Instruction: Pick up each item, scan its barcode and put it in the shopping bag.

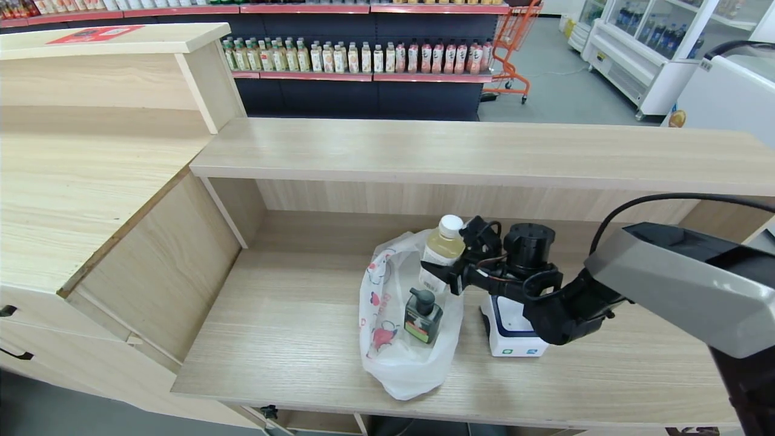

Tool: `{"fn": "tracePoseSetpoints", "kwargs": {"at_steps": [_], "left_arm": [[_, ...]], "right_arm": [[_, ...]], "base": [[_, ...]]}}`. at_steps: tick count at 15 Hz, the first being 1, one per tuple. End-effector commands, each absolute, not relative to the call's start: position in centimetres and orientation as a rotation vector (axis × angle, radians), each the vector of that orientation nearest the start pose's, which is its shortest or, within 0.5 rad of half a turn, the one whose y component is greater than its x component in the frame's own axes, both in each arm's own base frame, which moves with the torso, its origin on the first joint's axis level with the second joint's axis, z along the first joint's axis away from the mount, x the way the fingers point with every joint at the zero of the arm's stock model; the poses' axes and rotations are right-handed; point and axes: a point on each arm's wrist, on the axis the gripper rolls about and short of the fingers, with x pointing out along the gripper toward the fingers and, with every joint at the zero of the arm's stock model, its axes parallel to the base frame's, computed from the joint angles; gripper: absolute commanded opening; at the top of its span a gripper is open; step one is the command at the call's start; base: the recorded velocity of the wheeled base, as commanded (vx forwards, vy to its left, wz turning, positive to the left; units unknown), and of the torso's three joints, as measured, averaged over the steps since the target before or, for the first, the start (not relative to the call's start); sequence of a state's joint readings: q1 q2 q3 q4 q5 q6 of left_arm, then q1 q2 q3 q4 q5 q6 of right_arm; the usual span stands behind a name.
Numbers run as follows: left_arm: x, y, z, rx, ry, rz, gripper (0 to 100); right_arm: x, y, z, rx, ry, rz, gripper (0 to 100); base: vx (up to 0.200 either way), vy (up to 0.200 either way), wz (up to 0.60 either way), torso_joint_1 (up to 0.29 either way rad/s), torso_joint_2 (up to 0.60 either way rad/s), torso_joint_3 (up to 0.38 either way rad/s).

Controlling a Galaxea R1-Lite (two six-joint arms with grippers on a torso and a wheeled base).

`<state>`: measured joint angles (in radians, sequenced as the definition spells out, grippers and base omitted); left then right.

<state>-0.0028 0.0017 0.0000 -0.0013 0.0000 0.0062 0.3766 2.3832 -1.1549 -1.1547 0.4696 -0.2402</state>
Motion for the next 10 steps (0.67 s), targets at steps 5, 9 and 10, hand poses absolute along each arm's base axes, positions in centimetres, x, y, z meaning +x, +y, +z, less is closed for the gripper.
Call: {"fn": "tracePoseSetpoints", "kwargs": {"at_steps": [5, 9, 10], "left_arm": [[-2.3, 0.0, 7.6, 0.006, 0.0, -0.003, 100], [-2.3, 0.0, 7.6, 0.006, 0.0, -0.002, 100], [-2.3, 0.0, 7.6, 0.006, 0.0, -0.002, 100]], "right_arm": [[42.8, 19.8, 2.5, -0.264, -0.045, 0.885, 0], [43.2, 19.9, 1.4, -0.303, -0.067, 0.883, 0], [43.1, 20.0, 1.4, -0.303, -0.068, 0.884, 0]], "base": [[0.0, 0.0, 0.0, 0.0, 0.0, 0.0], [0.0, 0.0, 0.0, 0.0, 0.0, 0.0], [0.0, 0.0, 0.0, 0.0, 0.0, 0.0]]}}
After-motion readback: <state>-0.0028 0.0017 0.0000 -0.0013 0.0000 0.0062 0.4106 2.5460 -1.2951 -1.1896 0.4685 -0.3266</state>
